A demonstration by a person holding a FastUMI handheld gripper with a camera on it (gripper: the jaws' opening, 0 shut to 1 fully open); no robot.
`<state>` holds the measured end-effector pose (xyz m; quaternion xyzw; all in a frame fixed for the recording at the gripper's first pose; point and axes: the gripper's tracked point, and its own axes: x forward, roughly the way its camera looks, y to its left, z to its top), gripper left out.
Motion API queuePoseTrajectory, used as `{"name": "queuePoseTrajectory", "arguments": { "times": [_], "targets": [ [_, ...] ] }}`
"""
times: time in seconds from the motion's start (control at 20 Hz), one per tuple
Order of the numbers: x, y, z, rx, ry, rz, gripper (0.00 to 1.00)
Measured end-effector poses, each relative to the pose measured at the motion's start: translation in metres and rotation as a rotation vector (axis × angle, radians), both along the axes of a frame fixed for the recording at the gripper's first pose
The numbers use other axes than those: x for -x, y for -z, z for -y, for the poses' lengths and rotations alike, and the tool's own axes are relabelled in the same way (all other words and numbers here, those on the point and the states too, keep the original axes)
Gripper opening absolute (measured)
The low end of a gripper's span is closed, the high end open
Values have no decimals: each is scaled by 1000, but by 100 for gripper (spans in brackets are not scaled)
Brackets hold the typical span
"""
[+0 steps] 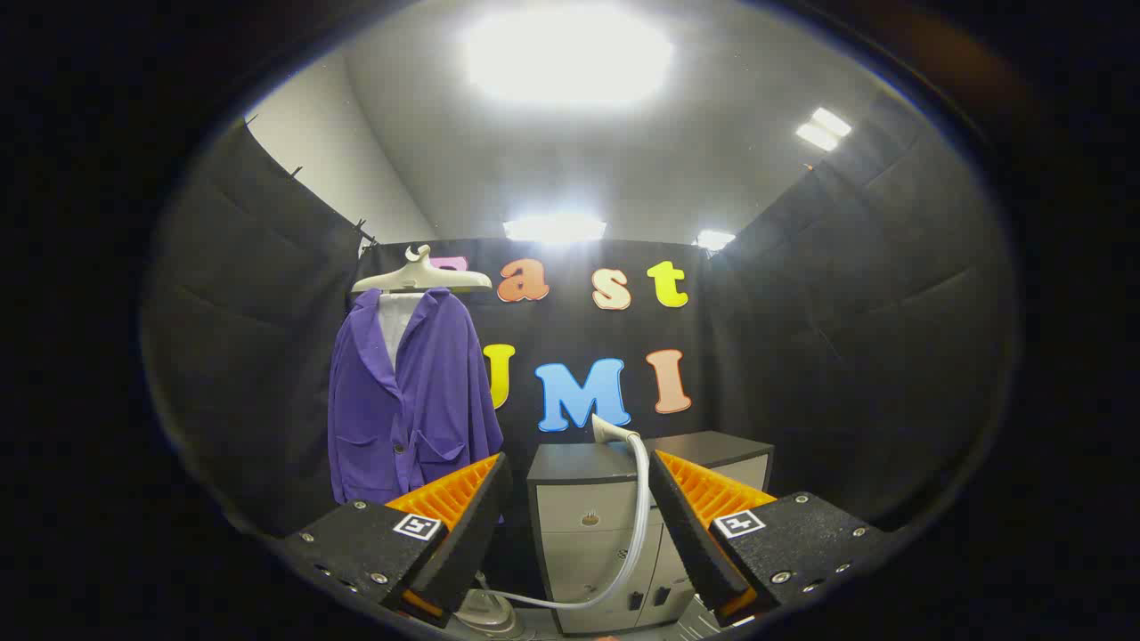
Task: Iron the clothes twice with a garment steamer, once on the left side and once on the right side.
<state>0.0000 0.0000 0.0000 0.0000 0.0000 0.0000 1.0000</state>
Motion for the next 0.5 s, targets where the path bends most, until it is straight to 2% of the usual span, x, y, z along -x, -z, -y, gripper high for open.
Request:
{"name": "queuePoseTrajectory", "arguments": {
  "times": [0.5],
  "targets": [
    [-8, 17, -15, -17, -30, -56, 95]
  ]
}}
